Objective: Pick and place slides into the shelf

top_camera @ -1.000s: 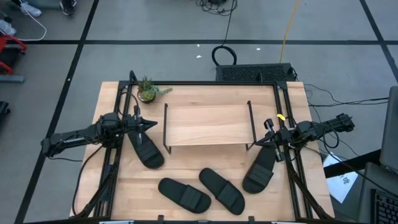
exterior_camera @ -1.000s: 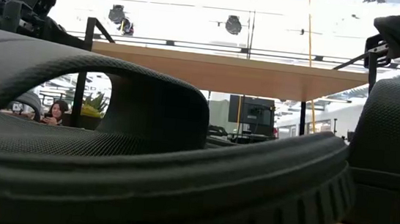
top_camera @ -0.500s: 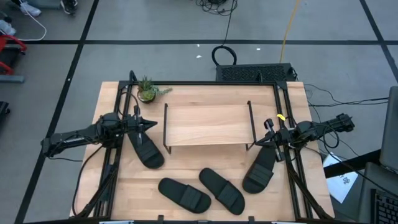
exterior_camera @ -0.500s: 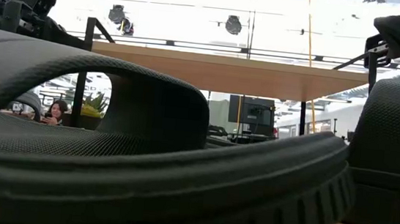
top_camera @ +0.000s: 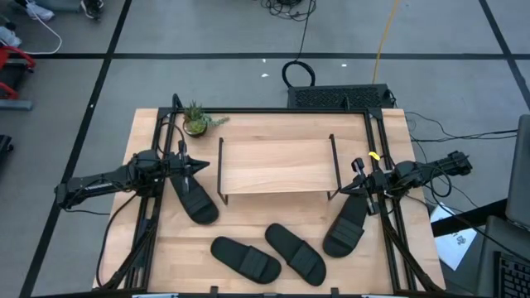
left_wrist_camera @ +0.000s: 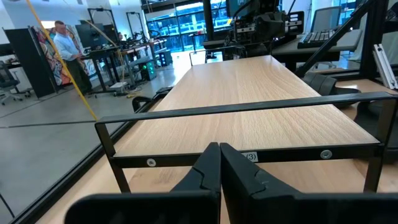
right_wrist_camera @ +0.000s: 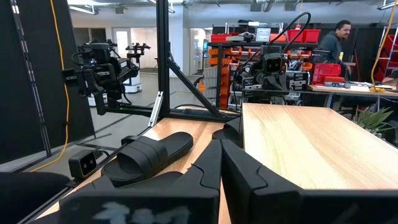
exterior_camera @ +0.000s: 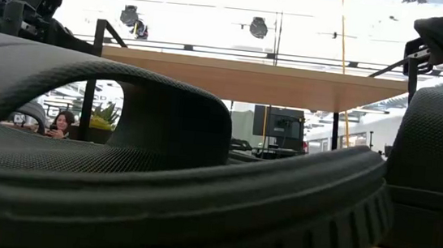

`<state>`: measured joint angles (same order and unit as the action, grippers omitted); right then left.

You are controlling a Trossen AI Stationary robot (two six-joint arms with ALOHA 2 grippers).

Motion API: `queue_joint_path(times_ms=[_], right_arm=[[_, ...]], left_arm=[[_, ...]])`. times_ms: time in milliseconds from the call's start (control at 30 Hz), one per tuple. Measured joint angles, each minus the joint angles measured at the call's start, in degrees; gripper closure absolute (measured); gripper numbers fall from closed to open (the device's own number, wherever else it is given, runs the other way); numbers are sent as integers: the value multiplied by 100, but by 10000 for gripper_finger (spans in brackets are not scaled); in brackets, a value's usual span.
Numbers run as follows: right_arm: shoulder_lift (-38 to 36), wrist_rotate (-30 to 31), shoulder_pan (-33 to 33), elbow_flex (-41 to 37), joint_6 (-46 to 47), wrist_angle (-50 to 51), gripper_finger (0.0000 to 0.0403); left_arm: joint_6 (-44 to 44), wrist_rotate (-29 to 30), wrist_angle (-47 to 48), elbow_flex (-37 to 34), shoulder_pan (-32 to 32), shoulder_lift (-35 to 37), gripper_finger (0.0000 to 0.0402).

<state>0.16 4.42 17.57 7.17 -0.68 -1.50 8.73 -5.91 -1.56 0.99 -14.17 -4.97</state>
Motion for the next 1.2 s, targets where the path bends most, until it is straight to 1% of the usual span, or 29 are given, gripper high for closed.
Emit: queue_joint_path(times_ms=[667, 700, 833, 900, 1067, 1200], right_arm=[[0, -1, -1, -1, -3, 0, 403], [0, 5, 0, -1, -138, -1, 403], [2, 4, -3, 1, -1388, -2, 403], [2, 3, -3, -1, -1737, 0, 403], [2, 3, -1, -1, -1905, -2, 403], [0, 151, -1, -1, -2111, -60, 403]], left_arm=[[0, 0, -2, -2, 0, 0, 398], [-2, 0, 0, -2, 2, 0, 398], [-2, 0, 0, -1, 0, 0, 398], [-1, 0, -2, -2, 0, 0, 398], [-2, 0, 0, -2, 1, 0, 398], [-2, 0, -1, 0, 2, 0, 398]])
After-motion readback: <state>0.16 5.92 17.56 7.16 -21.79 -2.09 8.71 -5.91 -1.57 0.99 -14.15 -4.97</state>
